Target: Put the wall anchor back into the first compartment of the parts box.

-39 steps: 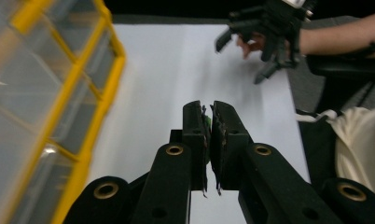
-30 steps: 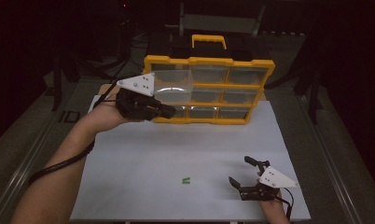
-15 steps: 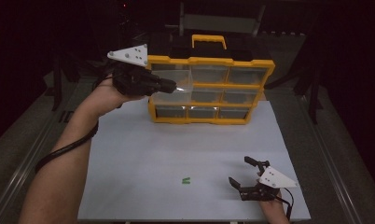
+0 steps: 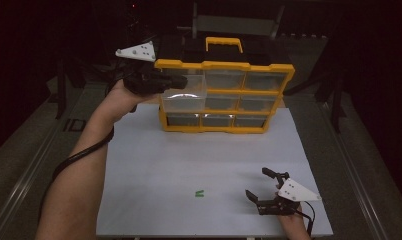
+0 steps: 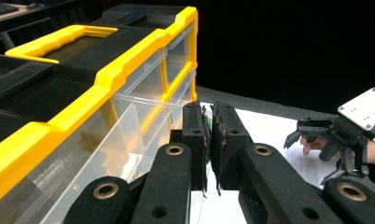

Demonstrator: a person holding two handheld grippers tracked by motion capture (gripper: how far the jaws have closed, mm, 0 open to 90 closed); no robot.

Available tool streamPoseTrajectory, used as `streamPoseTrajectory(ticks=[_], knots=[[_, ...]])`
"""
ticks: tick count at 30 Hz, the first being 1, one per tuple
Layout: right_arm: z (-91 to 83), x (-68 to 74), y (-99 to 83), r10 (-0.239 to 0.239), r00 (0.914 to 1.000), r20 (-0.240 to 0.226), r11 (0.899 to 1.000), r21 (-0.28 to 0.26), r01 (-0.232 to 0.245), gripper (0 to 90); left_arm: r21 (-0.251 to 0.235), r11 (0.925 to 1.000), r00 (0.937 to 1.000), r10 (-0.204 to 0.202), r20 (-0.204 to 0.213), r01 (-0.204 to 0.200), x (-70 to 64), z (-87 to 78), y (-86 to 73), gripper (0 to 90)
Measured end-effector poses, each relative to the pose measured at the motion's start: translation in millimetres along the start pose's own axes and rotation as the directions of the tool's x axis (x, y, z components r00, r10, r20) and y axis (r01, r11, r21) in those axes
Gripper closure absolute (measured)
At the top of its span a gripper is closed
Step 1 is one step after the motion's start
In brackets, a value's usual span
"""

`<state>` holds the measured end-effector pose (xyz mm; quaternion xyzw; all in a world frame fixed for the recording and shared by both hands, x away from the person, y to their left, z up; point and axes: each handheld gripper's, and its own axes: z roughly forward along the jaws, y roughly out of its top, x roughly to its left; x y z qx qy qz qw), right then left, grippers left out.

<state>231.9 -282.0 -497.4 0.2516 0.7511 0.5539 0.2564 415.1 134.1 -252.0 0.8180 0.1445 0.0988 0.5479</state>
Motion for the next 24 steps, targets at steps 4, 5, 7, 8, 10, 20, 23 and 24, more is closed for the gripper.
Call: streamPoseTrajectory(ticks=[4,5,7,8,10,20,23,24], knots=[[0.1,0.2,-0.2,-0.002,1.0,-0.002,1.0,0.005,0.002,8.5,0.021,0.9992,0.9988,-0.034,-0.034,0.035,3.9,4.0,-2.9,83.7],[0.3,0.4,-0.1,-0.001,1.0,-0.001,1.0,0.004,0.001,8.5,0.024,0.9989,0.9984,-0.039,-0.041,0.04,4.3,4.7,-3.3,83.7],[0.1,0.3,-0.1,-0.006,1.0,-0.002,1.0,0.005,0.006,8.5,0.041,0.9971,0.9967,-0.061,-0.053,0.064,6.0,6.5,-4.0,83.7],[0.2,0.5,-0.1,0.0,1.0,-0.001,1.0,0.004,0.0,8.5,0.052,0.9964,0.9958,-0.064,-0.066,0.067,6.3,7.9,-4.5,83.7],[0.2,0.2,-0.3,0.001,1.0,-0.001,1.0,0.006,-0.001,8.5,0.066,0.9941,0.9931,-0.081,-0.085,0.086,6.9,10.0,-5.3,83.7],[0.6,-0.5,-0.8,-0.004,1.0,-0.004,1.0,0.009,0.004,8.5,0.106,0.9869,0.985,-0.107,-0.135,0.122,7.7,5.8,0.0,82.7],[0.5,0.3,-0.4,-0.003,1.0,-0.006,1.0,0.011,0.003,8.5,0.106,0.986,0.9865,-0.116,-0.115,0.129,7.0,4.7,0.7,61.4],[0.5,0.3,-0.4,-0.004,1.0,-0.006,1.0,0.01,0.004,8.5,0.111,0.9862,0.986,-0.108,-0.127,0.122,5.3,5.2,0.9,56.2]])
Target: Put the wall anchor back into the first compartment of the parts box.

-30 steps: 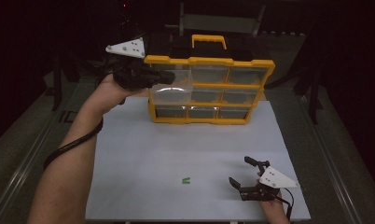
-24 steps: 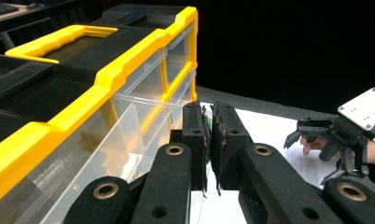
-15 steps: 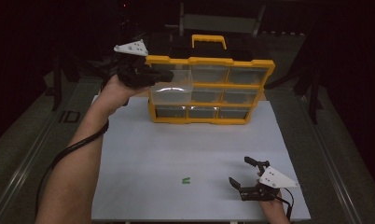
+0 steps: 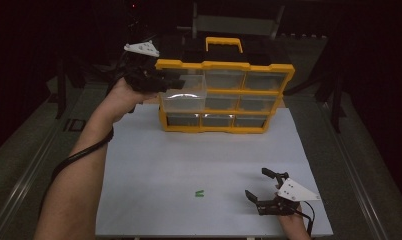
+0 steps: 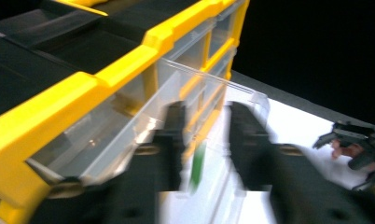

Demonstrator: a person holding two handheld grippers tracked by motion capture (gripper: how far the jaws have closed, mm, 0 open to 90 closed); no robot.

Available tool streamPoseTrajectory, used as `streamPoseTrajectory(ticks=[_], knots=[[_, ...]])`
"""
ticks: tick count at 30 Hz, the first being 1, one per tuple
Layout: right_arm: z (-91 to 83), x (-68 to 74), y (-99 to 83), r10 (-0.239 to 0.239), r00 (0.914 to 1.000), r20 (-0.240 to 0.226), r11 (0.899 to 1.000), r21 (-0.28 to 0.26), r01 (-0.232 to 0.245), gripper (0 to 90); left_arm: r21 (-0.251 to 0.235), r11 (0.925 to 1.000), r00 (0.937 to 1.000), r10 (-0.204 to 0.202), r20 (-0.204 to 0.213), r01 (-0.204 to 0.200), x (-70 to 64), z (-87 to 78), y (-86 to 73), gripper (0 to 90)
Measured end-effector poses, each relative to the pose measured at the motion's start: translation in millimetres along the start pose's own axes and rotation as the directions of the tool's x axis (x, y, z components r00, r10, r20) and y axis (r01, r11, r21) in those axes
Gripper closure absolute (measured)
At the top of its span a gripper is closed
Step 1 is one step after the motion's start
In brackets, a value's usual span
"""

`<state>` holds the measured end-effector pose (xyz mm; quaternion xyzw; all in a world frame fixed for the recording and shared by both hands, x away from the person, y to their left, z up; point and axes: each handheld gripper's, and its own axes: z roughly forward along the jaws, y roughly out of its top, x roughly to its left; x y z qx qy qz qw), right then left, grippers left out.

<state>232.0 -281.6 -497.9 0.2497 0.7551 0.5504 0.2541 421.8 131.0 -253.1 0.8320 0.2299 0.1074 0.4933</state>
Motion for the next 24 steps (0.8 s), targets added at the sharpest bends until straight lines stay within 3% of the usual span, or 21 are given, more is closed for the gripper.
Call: streamPoseTrajectory(ticks=[1,7,11,14,17,24], knots=[[-0.1,0.2,0.2,0.004,1.0,0.003,1.0,-0.002,-0.004,8.5,0.005,1.0,0.9999,-0.005,0.009,0.005,-0.6,0.2,0.2,50.3],[0.8,-0.3,0.0,-0.007,1.0,-0.001,1.0,-0.003,0.007,8.5,-0.001,1.0,0.9996,-0.009,-0.027,0.009,-7.2,0.2,0.5,15.9],[0.8,0.9,0.4,-0.006,1.0,0.003,1.0,-0.001,0.006,8.5,-0.012,0.9999,0.9998,0.006,-0.018,-0.006,-11.3,-1.6,0.3,5.9],[0.5,0.6,0.8,-0.007,1.0,0.007,1.0,-0.003,0.007,8.5,-0.016,0.9996,0.9997,0.024,0.006,-0.023,-19.6,-5.1,-0.9,0.2],[0.5,0.5,0.6,-0.005,1.0,0.006,1.0,-0.003,0.005,8.5,-0.028,0.9994,0.9994,0.021,0.026,-0.02,-25.2,-8.8,-3.0,0.0],[0.1,1.0,0.9,-0.005,0.9999,0.009,1.0,-0.001,0.005,8.5,-0.017,0.9989,0.9988,0.044,0.021,-0.044,-38.6,-18.5,-8.6,0.0]])
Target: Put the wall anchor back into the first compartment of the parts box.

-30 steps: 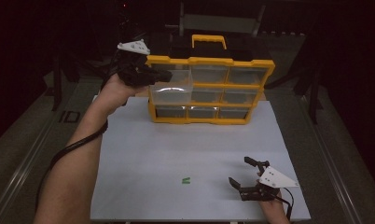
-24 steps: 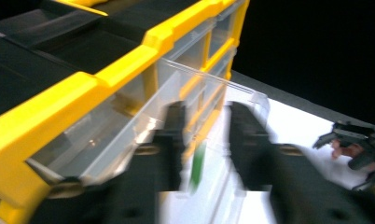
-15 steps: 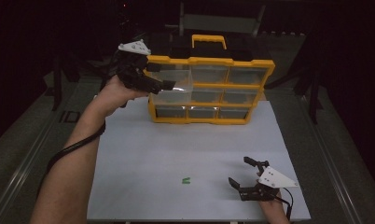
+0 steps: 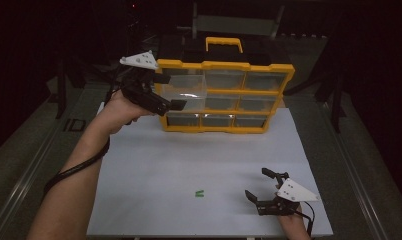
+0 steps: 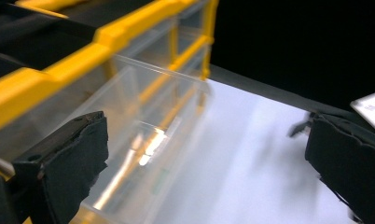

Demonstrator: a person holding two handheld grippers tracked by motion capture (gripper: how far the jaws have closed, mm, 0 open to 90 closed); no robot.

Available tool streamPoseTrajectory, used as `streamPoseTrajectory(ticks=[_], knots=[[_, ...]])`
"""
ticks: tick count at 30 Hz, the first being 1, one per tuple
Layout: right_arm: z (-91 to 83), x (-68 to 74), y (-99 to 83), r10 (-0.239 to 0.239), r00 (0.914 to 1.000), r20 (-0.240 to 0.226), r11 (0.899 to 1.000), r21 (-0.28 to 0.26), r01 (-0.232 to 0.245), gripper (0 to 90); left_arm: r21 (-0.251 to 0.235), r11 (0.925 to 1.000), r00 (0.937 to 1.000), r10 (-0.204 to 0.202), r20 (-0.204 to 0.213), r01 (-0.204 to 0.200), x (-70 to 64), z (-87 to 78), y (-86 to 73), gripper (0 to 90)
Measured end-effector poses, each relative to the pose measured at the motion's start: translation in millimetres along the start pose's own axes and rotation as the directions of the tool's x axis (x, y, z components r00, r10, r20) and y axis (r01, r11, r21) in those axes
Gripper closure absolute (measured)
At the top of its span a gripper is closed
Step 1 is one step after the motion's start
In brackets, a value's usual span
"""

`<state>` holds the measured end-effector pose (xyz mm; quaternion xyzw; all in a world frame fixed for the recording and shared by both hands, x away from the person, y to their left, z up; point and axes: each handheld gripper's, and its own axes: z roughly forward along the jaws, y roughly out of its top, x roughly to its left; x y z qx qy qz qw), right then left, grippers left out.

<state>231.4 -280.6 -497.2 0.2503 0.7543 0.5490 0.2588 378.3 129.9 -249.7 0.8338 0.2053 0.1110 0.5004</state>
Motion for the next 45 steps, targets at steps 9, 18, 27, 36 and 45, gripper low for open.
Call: streamPoseTrajectory(ticks=[9,18,27,36,45], knots=[[0.4,0.1,0.1,-0.001,1.0,0.001,1.0,0.003,0.001,8.5,-0.014,0.9993,0.9983,0.037,0.046,-0.036,-21.7,-5.4,-14.6,0.0],[0.7,0.2,0.3,-0.007,1.0,0.0,1.0,0.005,0.007,8.5,0.014,0.9981,0.9942,0.059,0.09,-0.06,-40.5,1.9,-30.4,0.0],[0.2,0.3,0.6,-0.009,1.0,-0.002,1.0,0.005,0.009,8.5,0.027,0.9951,0.9865,0.091,0.136,-0.095,-64.8,18.6,-51.2,0.0],[-0.3,0.5,0.9,-0.008,1.0,-0.001,1.0,0.004,0.008,8.5,0.066,0.9913,0.9801,0.102,0.17,-0.114,-79.0,38.6,-71.1,0.0],[-0.4,0.3,0.8,0.003,1.0,-0.001,1.0,0.0,-0.003,8.5,0.09,0.9908,0.9734,0.081,0.214,-0.102,-86.8,63.7,-98.6,0.0]])
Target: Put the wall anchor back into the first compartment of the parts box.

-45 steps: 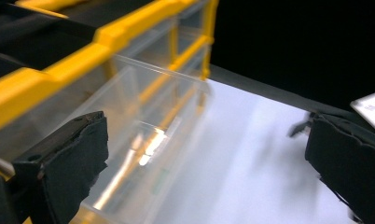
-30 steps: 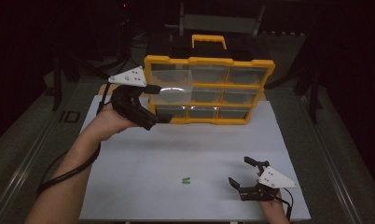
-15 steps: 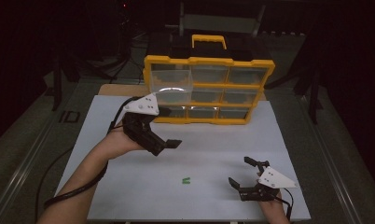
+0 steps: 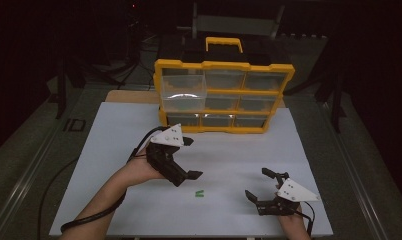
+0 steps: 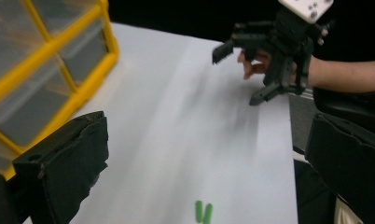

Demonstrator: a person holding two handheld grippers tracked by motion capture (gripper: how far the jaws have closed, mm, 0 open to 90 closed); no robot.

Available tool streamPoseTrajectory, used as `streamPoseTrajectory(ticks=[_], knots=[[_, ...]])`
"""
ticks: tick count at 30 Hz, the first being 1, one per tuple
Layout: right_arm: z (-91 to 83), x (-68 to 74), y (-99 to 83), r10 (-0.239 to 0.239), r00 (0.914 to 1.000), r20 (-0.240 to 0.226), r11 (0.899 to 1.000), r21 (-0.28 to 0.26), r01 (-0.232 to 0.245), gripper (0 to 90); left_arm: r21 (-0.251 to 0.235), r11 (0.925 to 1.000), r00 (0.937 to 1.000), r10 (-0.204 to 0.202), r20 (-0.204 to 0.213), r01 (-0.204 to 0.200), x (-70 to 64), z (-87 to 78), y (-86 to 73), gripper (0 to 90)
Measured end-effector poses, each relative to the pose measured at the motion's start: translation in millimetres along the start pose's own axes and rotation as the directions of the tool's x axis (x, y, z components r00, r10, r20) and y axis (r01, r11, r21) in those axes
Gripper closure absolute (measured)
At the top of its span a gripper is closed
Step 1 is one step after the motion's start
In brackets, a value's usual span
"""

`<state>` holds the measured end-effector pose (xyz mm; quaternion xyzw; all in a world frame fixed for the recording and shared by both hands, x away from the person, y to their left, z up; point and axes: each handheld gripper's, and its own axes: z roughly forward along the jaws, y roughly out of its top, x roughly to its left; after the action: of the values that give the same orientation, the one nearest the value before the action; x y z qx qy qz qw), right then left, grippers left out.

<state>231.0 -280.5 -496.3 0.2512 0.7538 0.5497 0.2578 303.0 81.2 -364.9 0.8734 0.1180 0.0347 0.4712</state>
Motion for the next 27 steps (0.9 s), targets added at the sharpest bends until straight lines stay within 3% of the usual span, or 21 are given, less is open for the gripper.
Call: streamPoseTrajectory(ticks=[13,16,22,27], knots=[[-0.1,-0.5,-0.2,-0.007,1.0,0.0,1.0,0.001,0.007,8.5,0.013,0.9991,0.9979,-0.042,0.05,0.042,-1.8,29.5,-28.0,0.0],[0.0,0.0,-0.2,-0.01,0.9999,-0.001,1.0,0.005,0.01,8.5,0.028,0.9988,0.9976,-0.042,0.054,0.041,-2.8,36.5,-34.5,0.0],[-0.4,-0.5,-0.4,-0.009,1.0,0.001,1.0,0.003,0.009,8.5,0.084,0.9924,0.9937,-0.095,0.06,0.09,1.4,61.5,-63.6,0.0],[-0.1,0.1,-0.5,-0.007,1.0,0.005,1.0,0.006,0.007,8.5,0.101,0.9911,0.9942,-0.093,0.054,0.087,2.5,70.7,-77.3,2.0]])
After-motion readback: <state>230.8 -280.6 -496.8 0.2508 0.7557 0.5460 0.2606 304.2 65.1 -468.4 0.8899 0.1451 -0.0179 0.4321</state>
